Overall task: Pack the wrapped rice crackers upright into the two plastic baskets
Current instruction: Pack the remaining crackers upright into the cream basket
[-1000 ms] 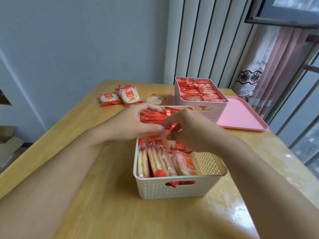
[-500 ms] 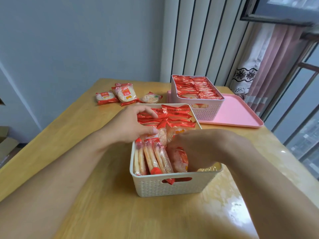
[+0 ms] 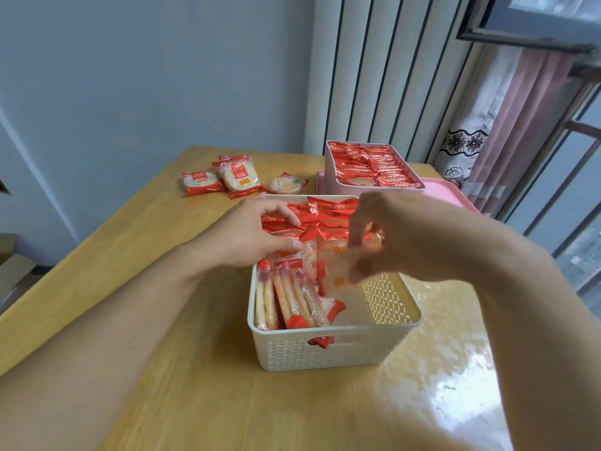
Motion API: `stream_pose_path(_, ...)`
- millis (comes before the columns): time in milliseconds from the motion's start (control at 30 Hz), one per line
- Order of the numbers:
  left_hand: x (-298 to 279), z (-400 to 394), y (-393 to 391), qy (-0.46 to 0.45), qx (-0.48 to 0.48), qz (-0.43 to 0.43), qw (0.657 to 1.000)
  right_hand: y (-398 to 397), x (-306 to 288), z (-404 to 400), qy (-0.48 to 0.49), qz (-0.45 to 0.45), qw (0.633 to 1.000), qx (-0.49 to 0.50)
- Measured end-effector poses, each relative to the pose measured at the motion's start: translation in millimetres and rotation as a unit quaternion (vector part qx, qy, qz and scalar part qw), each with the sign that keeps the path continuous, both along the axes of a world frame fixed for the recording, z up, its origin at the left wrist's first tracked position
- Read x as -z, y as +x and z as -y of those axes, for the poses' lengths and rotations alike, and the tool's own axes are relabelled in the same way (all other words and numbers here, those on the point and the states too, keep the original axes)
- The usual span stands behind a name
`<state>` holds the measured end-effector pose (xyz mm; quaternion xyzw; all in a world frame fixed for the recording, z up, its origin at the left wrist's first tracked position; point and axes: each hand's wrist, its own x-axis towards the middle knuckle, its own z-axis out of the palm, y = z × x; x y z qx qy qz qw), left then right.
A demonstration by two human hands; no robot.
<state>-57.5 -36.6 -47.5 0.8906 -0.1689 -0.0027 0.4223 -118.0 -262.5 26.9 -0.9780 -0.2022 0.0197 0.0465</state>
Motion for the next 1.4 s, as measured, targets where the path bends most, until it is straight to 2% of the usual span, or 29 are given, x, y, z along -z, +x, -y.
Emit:
stream_pose_path(100, -2, 1, 0, -0.038, 0.014, 0.013, 0.999, 1, -11, 5, 0.105, 0.079, 0.991, 0.020)
stream_pose_path(167, -7, 3, -2, -0.073, 0.026, 0.014, 0.997, 4, -8, 4, 0.156, 0.080, 0.984, 0.034)
stream_pose_path(267, -11, 6, -6, -0.102, 0.057, 0.004, 0.993, 7, 0, 0, 0.166, 0.048, 0.984, 0.039)
stream_pose_path(533, 3, 11, -3, -0.024, 0.061, 0.062, 0.996, 12, 8, -6, 0.094, 0.078, 0.992, 0.016)
stream_pose_path(733, 5, 13, -8, -0.006, 0.046, 0.027, 0.999, 25, 31, -10, 0.003, 0.090, 0.994, 0.057)
stream_pose_path(933, 6, 14, -9, -0.023, 0.039, 0.048, 0.998, 31, 42, -10, -0.023, 0.122, 0.990, 0.069)
stream_pose_path(1167, 4, 16, -10, 0.081, 0.088, 0.065, 0.991, 22, 38, -13, -0.002, 0.138, 0.987, 0.079)
stream_pose_path(1267, 4, 14, -8, 0.098, 0.088, 0.064, 0.989, 4, 21, -16, -0.004, 0.093, 0.995, 0.047)
stream_pose_path(1400, 3, 13, -9, 0.101, 0.092, 0.066, 0.988, -2, 41, -34, -0.139, -0.043, 0.989, -0.001)
